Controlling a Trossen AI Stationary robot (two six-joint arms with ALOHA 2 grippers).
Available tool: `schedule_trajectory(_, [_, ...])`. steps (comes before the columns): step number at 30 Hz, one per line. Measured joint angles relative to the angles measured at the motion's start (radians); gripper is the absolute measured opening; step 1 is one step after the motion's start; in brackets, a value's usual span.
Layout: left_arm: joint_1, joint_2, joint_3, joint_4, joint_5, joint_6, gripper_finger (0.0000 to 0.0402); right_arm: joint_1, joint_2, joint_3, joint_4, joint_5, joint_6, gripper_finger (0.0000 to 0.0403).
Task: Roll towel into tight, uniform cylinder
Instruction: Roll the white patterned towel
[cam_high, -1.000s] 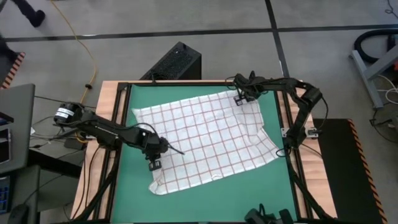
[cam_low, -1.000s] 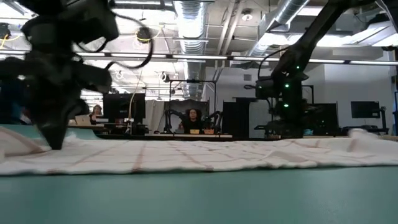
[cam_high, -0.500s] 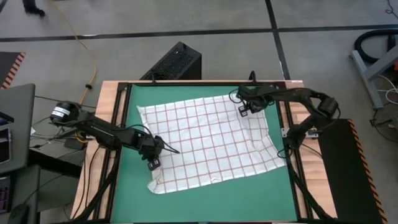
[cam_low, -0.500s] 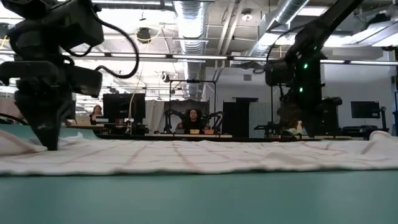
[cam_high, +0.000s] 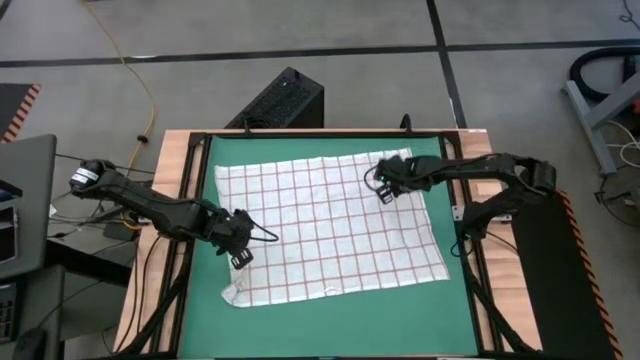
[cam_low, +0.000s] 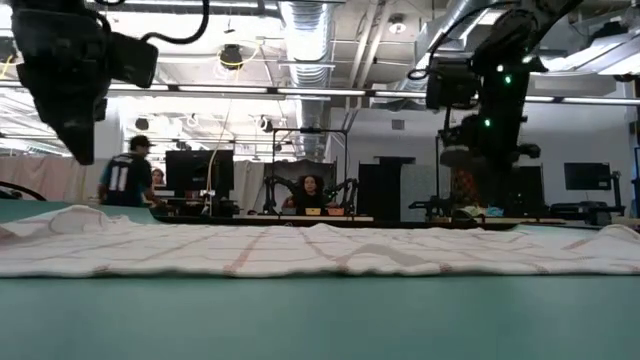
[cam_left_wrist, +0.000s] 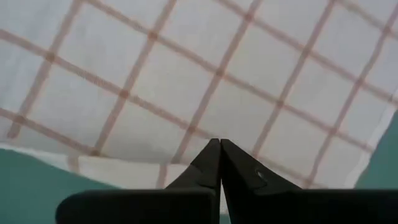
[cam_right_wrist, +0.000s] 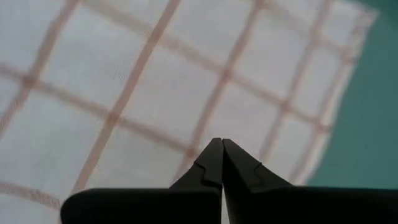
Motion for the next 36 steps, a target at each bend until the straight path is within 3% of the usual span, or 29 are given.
schedule_trajectory(5, [-0.073, 0.014, -0.005, 0.172, -0.099, -0.046, 0.0, 0.027, 0.068, -0.088, 0.105, -0.035, 0.04, 0.0021])
schedule_trajectory(11, [-0.14, 0.112, -0.008, 0.217, -0.147, -0.118, 0.0, 0.052, 0.091, -0.128, 0.111, -0.018, 0.093, 0.0021])
schedule_trajectory(18, [-0.213, 0.308, -0.008, 0.248, -0.06, -0.188, 0.0, 0.078, 0.084, -0.143, 0.071, -0.021, 0.128, 0.0021])
schedule_trajectory(23, [-0.273, 0.348, -0.005, 0.241, 0.0, -0.356, 0.0, 0.112, 0.085, -0.148, 0.014, -0.021, 0.135, 0.0021])
schedule_trajectory(36, [-0.482, 0.298, 0.141, -0.134, -0.094, -0.738, 0.0, 0.192, 0.031, -0.142, -0.07, -0.041, 0.14, 0.0021])
